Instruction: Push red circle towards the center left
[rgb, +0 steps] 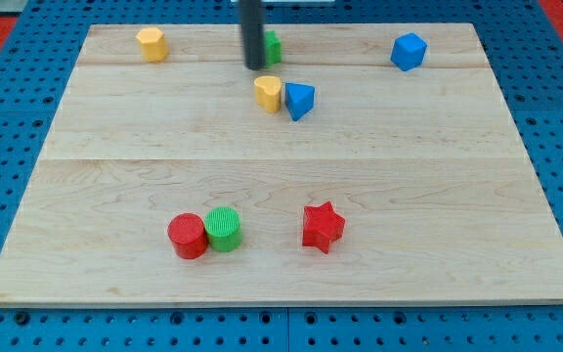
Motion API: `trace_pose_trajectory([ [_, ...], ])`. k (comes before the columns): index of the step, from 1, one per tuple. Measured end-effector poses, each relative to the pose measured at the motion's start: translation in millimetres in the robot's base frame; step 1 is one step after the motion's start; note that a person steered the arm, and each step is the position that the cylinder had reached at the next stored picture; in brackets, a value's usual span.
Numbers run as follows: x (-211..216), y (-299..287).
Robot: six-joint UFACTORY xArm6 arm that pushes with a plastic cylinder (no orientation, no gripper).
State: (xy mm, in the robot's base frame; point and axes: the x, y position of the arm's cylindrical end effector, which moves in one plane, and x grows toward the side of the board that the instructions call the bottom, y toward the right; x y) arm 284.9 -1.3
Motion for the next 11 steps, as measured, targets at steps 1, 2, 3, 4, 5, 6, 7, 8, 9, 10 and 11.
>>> trace_pose_trajectory([
  [1,44,50],
  [2,79,110],
  [3,144,116],
  [4,218,118],
  [5,302,117],
  [6,334,89],
  [7,330,45],
  [8,326,-34],
  [9,302,-63],
  [10,276,-85],
  [11,270,-120],
])
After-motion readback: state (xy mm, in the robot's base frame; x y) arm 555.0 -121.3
